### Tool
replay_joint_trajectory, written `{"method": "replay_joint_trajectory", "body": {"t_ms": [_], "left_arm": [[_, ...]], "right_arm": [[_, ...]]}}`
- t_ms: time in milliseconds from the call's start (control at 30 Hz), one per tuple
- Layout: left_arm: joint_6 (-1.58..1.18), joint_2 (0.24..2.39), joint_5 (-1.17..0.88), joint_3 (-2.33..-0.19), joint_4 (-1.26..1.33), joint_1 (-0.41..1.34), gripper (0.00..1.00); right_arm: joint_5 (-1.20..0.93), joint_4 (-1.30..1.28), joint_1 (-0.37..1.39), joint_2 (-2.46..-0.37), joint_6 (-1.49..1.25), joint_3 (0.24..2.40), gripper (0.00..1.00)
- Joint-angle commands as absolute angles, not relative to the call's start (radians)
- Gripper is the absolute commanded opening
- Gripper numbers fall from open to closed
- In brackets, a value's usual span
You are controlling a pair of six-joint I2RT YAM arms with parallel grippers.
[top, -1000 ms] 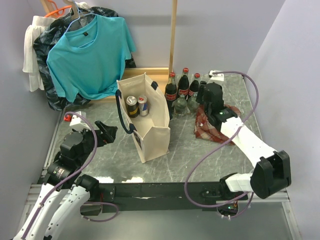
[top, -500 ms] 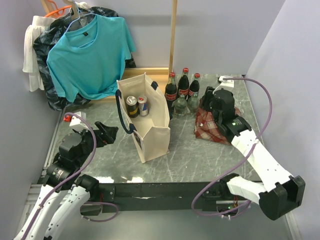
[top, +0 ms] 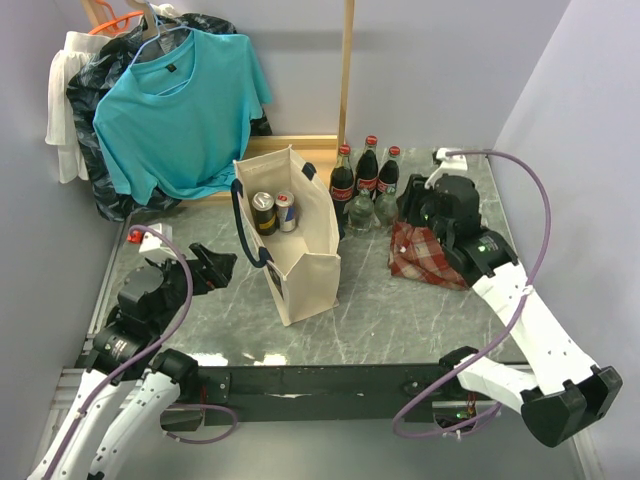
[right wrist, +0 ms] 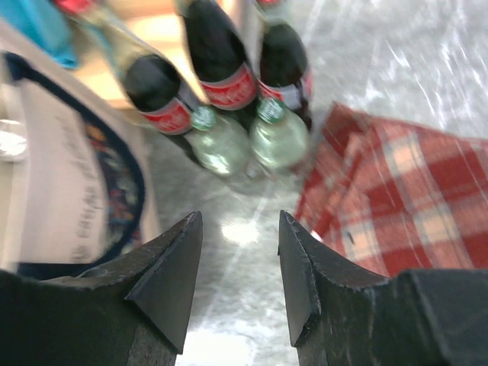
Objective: Take the beverage out of the canvas bag
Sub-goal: Take out the drink from the canvas bag.
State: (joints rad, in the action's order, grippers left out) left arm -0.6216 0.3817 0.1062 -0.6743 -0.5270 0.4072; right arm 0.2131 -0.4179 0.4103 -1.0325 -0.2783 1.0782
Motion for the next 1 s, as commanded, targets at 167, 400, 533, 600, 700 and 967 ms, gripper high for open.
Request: {"method": "replay_joint_trajectory", "body": {"t_ms": [167,400,533,600,700,967], "left_arm": [[-0.617,0.413,0.129,-0.693,-0.497,0.410,0.96],[-0.621,0.413,0.156,-0.692,-0.503,0.411,0.96],[-0.620,0.423,0.158,-0.693,-0.505,0.411,0.96],[-0.621,0.426,0.161,-0.693,-0.505,0.411,0.96],[-0.620,0.434,0.161,-0.693,-0.505,0.411,0.96],[-0.615,0.437,0.155,-0.693,-0.502,0.413,0.96]], "right_arm": [[0.124,-0.495,0.474,-1.170,-0.222,1.360,0.52],[0.146,-0.546,0.607,-1.314,-0.164,1.578,0.53],[0.129,-0.528,0.659,-1.393,-0.153,1.664,0.53],[0.114,-0.534,0.686,-1.448,-0.150,1.727,0.53],[0.074,-0.563,0.734,-1.526,-0.143,1.796,0.52],[0.021,-0.546,0.833,-1.686,-0.140,1.819,0.50]]}}
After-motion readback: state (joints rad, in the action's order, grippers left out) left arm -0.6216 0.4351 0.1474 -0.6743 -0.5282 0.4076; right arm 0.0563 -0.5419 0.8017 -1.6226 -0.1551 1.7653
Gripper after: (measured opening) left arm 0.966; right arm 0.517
